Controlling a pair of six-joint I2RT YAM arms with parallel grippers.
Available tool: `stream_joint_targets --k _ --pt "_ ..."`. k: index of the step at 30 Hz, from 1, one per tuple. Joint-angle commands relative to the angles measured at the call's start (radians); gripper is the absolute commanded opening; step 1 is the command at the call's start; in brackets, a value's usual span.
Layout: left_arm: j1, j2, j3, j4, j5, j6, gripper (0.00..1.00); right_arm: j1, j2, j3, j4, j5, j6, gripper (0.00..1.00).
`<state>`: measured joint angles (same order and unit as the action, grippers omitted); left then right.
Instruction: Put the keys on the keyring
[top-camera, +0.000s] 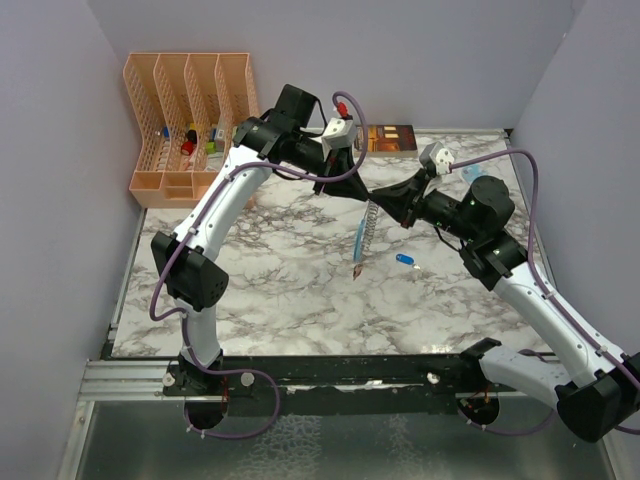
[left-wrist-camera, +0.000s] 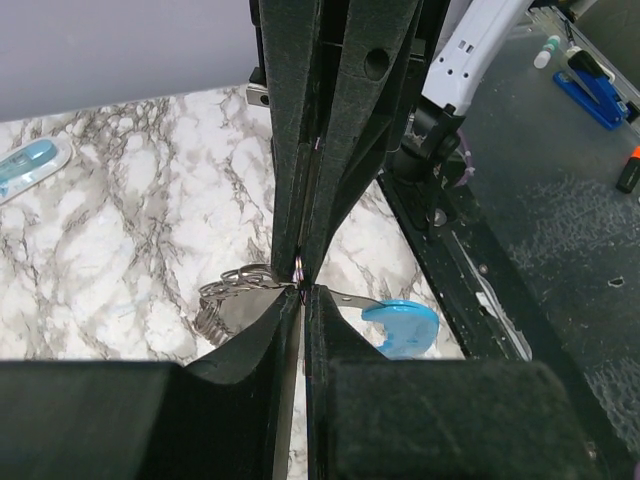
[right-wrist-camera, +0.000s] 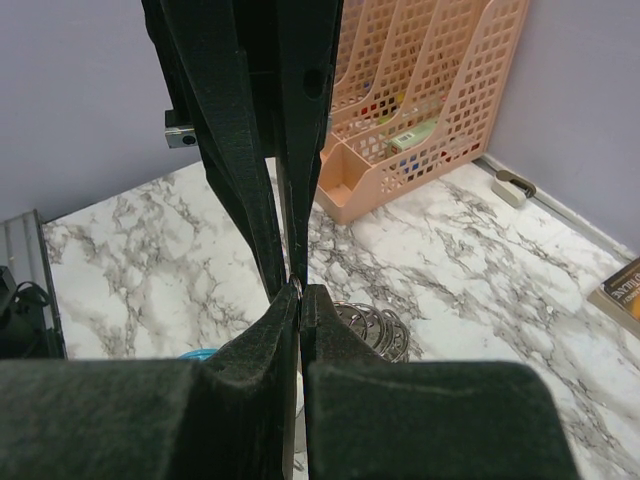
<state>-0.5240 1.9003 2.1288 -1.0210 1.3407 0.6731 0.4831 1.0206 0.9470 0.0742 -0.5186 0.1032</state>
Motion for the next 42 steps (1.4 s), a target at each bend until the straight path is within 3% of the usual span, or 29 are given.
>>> stream_joint_targets --k 1,9,20,31,42 --pt "-0.006 0.000 -0.004 -0.033 0.060 0.044 0.08 -0.001 -0.014 0.015 0.069 -0.012 0.023 0.01" --pt "-0.006 -0.003 0.006 -0.124 0.091 0.145 0.15 -0.002 -0.003 0.022 0.045 -0.017 0.038 0.01" --pt "-0.006 -0.012 0.005 -0.204 0.100 0.250 0.15 -0.001 0.002 0.052 0.014 -0.002 0.050 0.01" --pt "-0.005 -0.009 0.014 -0.203 0.100 0.256 0.00 -0.002 0.004 0.058 0.014 -0.006 0.061 0.01" --pt "-0.004 -0.006 0.015 -0.117 0.043 0.143 0.00 -0.002 -0.008 0.052 -0.003 -0.012 0.066 0.02"
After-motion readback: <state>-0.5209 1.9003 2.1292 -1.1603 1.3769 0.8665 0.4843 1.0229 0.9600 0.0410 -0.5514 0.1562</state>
